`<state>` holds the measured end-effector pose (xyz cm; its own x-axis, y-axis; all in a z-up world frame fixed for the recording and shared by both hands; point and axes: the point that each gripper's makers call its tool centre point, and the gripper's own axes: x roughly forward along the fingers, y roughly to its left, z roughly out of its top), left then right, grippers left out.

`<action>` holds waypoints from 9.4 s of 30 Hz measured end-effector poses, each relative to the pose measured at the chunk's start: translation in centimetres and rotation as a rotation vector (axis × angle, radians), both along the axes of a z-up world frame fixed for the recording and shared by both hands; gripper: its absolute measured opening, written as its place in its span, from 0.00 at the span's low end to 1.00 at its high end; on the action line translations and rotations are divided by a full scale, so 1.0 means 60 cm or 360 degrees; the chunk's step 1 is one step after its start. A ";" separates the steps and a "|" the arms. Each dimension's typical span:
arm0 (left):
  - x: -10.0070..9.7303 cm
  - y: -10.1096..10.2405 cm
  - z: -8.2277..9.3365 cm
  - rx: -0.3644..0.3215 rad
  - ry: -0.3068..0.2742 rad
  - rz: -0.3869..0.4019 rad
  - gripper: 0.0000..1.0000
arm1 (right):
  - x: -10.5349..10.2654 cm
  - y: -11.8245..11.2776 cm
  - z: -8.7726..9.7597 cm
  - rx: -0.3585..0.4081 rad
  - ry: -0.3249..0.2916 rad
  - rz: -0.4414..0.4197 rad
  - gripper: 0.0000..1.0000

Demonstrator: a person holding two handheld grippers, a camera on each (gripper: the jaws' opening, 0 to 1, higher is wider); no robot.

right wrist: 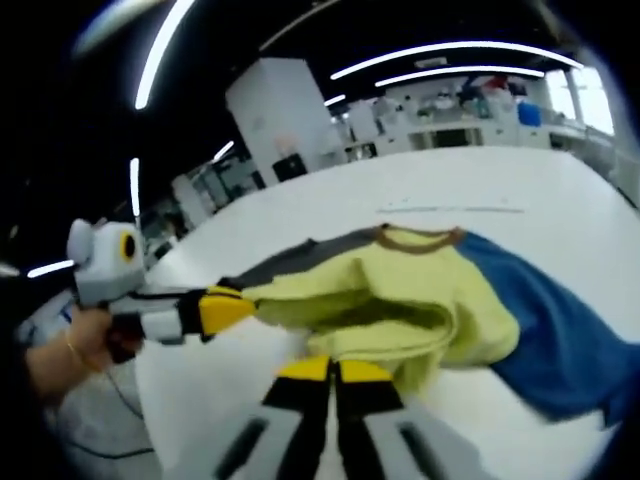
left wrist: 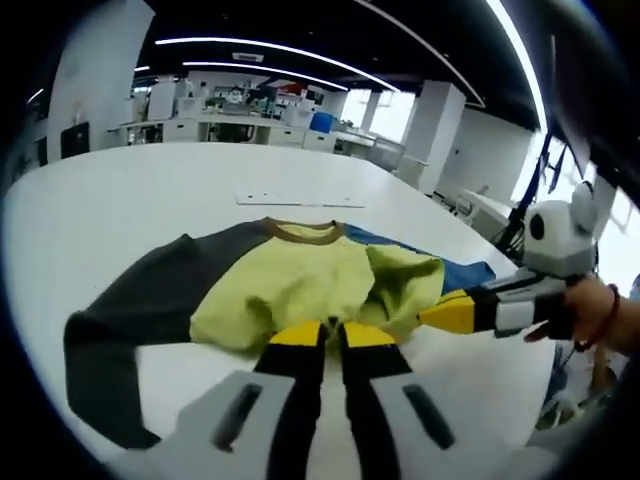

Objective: Fold the garment on the visible template until the final outline fits inside the template.

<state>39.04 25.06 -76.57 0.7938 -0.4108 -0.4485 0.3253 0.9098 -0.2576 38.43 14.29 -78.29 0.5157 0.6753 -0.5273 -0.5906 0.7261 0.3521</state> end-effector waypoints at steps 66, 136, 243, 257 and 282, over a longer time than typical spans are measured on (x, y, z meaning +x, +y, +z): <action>-0.283 0.109 -0.034 0.0144 0.0404 -0.0089 0.03 | -0.268 -0.116 -0.004 -0.0359 0.0032 0.0647 0.00; -0.313 0.121 -0.133 -0.0089 0.0877 0.0249 0.02 | -0.200 -0.168 -0.110 -0.0608 0.0191 0.0363 0.03; -0.291 0.082 -0.062 0.0357 0.0230 -0.0224 0.99 | -0.037 -0.271 -0.022 -0.0422 -0.0207 -0.0099 0.35; -0.279 0.082 -0.060 0.0336 0.0216 -0.0214 0.98 | 0.047 -0.234 -0.070 -0.0601 -0.0331 0.0201 0.22; -0.267 0.094 -0.055 0.0334 0.0217 -0.0154 0.89 | 0.079 -0.222 -0.107 -0.0655 -0.0306 0.0289 0.00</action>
<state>23.04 30.71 -79.85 0.6817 -0.3688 -0.6319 0.3888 0.9142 -0.1142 43.19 0.95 -84.69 0.5232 0.5190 -0.6759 -0.7469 0.6612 -0.0704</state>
